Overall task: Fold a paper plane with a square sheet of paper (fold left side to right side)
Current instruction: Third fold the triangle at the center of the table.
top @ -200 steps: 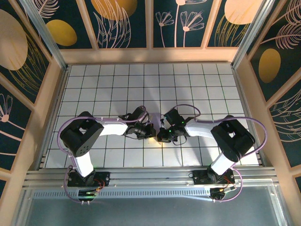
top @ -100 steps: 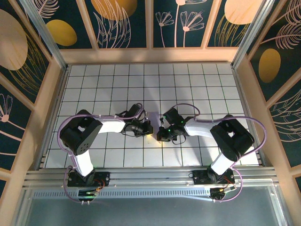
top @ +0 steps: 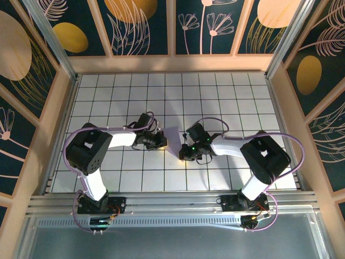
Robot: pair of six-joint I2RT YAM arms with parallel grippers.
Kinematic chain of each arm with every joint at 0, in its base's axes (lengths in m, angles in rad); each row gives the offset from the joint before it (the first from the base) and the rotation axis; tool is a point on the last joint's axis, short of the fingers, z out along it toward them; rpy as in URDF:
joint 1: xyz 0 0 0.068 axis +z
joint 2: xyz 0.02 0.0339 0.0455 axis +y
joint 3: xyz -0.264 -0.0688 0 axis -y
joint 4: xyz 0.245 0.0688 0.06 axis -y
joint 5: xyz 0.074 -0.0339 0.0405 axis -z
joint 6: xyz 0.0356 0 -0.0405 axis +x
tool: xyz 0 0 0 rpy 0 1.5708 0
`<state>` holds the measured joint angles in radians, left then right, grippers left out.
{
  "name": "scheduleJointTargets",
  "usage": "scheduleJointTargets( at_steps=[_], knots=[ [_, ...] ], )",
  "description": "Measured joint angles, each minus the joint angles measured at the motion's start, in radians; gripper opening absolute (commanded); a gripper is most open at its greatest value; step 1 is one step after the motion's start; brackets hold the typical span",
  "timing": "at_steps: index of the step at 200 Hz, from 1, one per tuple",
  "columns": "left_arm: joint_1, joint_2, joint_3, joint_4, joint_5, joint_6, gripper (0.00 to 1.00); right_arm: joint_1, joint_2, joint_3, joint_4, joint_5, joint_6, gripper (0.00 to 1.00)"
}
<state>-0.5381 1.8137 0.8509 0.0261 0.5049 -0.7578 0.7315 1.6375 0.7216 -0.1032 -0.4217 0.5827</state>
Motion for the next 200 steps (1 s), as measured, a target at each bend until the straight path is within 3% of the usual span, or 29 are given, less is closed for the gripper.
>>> scheduleJointTargets(
  at_steps=[61, 115, 154, 200],
  knots=[
    [0.053, -0.089, -0.028, -0.013, -0.121, 0.039, 0.06, 0.002, 0.000, -0.001, 0.003, 0.002, 0.000, 0.00],
    [0.010, -0.260, -0.101, 0.000, -0.101, 0.039, 0.07, 0.001, -0.002, -0.003, 0.006, 0.002, 0.000, 0.00],
    [-0.037, -0.241, -0.112, 0.009, -0.067, 0.030, 0.06, 0.000, -0.002, -0.003, 0.006, 0.002, 0.000, 0.00],
    [-0.081, -0.098, -0.069, 0.027, -0.040, 0.032, 0.05, 0.000, -0.002, -0.003, 0.006, 0.002, 0.000, 0.00]
  ],
)
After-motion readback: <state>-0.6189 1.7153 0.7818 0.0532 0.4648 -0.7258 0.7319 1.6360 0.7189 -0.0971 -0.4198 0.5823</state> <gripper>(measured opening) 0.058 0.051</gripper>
